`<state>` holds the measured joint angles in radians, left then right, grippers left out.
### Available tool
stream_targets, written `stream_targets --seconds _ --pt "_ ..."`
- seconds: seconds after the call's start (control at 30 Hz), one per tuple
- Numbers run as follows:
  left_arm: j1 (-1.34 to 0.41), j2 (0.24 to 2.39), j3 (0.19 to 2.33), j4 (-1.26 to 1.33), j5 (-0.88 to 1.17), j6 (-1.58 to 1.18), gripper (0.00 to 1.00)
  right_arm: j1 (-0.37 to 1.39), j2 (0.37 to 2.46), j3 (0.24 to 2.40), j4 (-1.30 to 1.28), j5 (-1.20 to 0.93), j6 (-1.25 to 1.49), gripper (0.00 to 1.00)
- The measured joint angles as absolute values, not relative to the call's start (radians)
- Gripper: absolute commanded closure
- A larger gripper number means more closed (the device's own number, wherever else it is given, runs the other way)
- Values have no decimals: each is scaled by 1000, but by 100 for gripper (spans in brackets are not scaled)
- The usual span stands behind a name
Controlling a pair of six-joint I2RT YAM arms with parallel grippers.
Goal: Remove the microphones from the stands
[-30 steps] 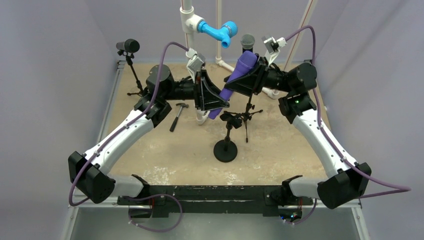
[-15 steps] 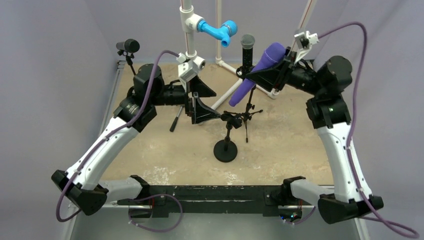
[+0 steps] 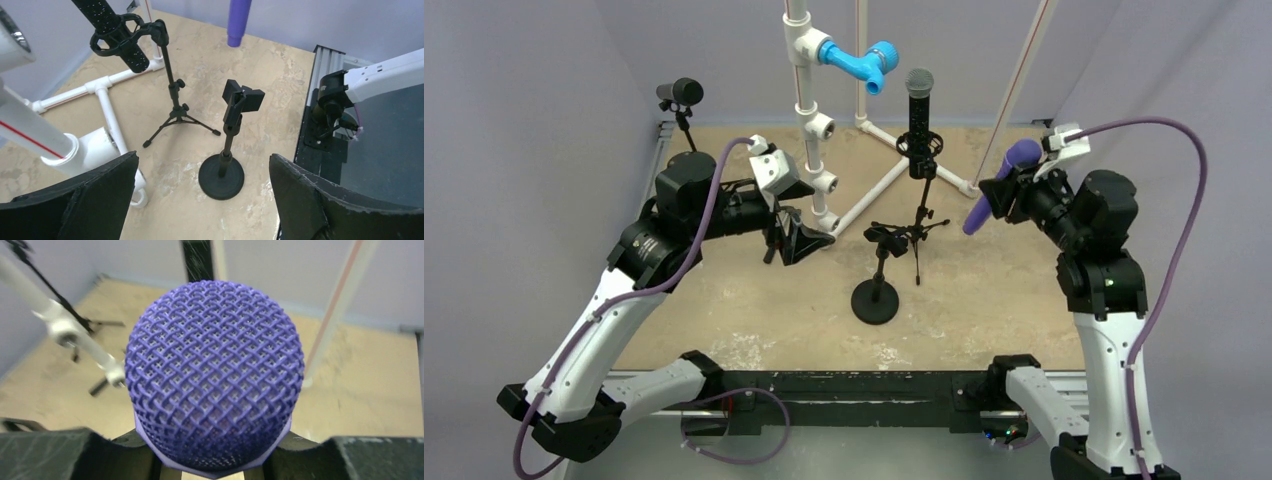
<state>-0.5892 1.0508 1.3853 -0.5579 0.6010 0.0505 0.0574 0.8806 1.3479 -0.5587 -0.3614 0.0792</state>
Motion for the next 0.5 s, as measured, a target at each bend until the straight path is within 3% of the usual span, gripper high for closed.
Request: stream_targets --seconds 0.27,0.5 --pt "-589 986 1374 -604 550 101 0 2 881 1074 -717 -234 15 100" --pt "-589 968 1355 -622 525 116 0 -37 1063 1031 -823 -228 -29 100"
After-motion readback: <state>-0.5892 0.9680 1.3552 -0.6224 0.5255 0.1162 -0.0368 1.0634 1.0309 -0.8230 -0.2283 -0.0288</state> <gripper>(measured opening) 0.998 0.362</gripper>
